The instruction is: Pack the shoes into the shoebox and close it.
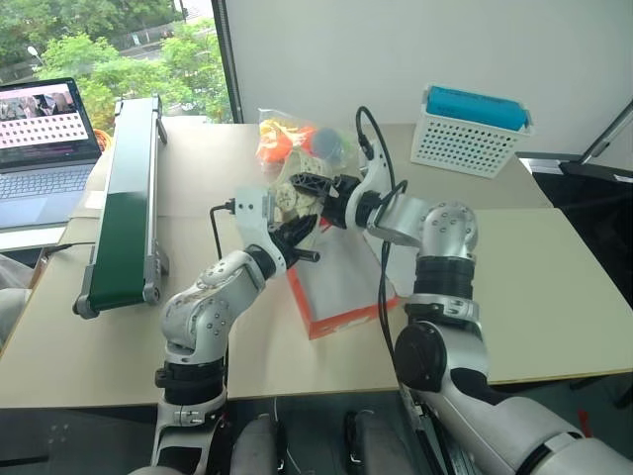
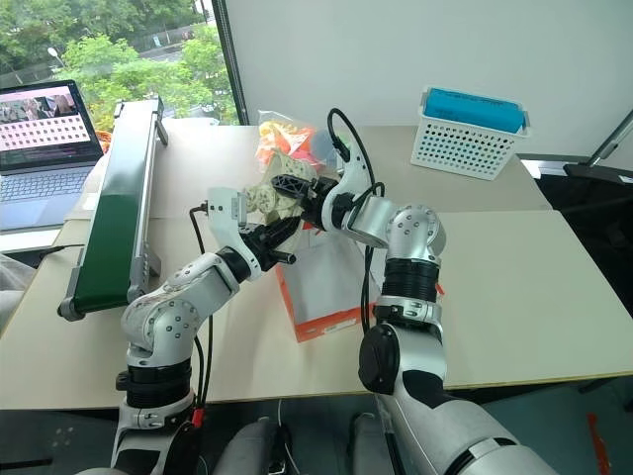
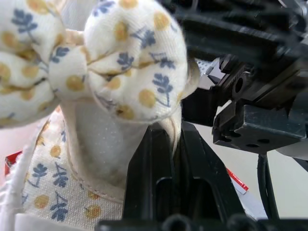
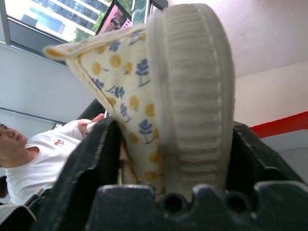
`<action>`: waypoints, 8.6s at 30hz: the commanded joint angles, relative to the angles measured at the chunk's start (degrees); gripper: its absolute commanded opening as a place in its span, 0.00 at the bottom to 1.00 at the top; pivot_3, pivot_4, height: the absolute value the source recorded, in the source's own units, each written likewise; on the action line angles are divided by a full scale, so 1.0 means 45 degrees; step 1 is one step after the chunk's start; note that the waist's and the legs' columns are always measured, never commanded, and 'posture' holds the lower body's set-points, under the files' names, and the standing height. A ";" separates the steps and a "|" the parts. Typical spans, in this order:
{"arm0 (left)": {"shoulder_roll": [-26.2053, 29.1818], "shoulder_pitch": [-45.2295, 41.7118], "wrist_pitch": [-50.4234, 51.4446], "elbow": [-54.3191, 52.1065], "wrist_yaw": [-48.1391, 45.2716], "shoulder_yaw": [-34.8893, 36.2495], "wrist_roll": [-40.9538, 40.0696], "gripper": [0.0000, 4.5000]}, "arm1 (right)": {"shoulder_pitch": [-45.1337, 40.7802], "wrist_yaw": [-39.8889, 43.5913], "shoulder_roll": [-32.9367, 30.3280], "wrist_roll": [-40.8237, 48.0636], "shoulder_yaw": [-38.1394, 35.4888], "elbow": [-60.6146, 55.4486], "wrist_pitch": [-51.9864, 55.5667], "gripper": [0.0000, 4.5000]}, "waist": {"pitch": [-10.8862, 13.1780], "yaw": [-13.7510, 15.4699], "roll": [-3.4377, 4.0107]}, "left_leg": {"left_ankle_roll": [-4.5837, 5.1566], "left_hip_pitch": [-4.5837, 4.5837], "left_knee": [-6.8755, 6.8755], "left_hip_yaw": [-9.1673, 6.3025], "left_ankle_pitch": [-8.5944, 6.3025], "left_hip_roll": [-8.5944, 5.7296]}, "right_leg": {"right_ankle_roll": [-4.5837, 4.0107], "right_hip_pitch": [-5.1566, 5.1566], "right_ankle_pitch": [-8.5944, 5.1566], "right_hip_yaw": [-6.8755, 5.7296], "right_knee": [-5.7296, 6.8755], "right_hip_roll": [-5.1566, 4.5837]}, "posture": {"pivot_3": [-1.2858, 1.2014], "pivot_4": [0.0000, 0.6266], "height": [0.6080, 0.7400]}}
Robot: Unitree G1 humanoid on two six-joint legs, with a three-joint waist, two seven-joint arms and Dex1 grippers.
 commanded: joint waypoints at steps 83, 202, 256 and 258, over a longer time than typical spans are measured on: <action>0.7689 0.4092 -0.2851 -0.1993 -0.7451 -0.1578 0.0934 0.41 | -0.2134 0.6824 -0.5348 -0.7795 0.9672 0.1683 -0.2172 0.81 | 0.0053 0.0003 0.0088 | -0.0009 0.0014 -0.0024 0.0019 0.0001 0.0021 | -0.0004 -0.0021 -0.0008 0.0036 -0.0024 0.0031 | 0.52 0.24 0.69; 0.6626 0.3328 -0.2461 -0.1445 -0.6458 -0.1121 0.1523 0.41 | -0.0729 0.9164 -0.6207 -0.7467 0.8535 -0.1000 -0.1486 0.88 | 0.0051 0.0038 0.0092 | -0.0020 0.0046 -0.0025 0.0023 0.0009 0.0021 | -0.0011 -0.0002 -0.0009 0.0045 0.0001 0.0031 | 0.52 0.24 0.69; 0.5074 0.1555 -0.2266 0.3418 0.1651 0.3124 0.5402 0.99 | 0.6836 0.6707 -0.5529 -0.6428 0.9360 -0.8138 -0.5490 1.00 | 0.0032 0.0082 0.0046 | -0.0020 0.0067 -0.0015 0.0019 0.0006 0.0011 | -0.0006 0.0019 -0.0007 0.0026 0.0000 0.0007 | 0.52 0.24 0.69; 0.5057 0.1576 -0.2446 0.3568 0.1636 0.3226 0.5431 0.99 | 0.6820 0.6688 -0.5532 -0.6443 0.9387 -0.8108 -0.5506 1.00 | 0.0032 0.0081 0.0046 | -0.0020 0.0067 -0.0015 0.0020 0.0006 0.0011 | -0.0006 0.0019 -0.0007 0.0027 0.0000 0.0007 | 0.52 0.24 0.69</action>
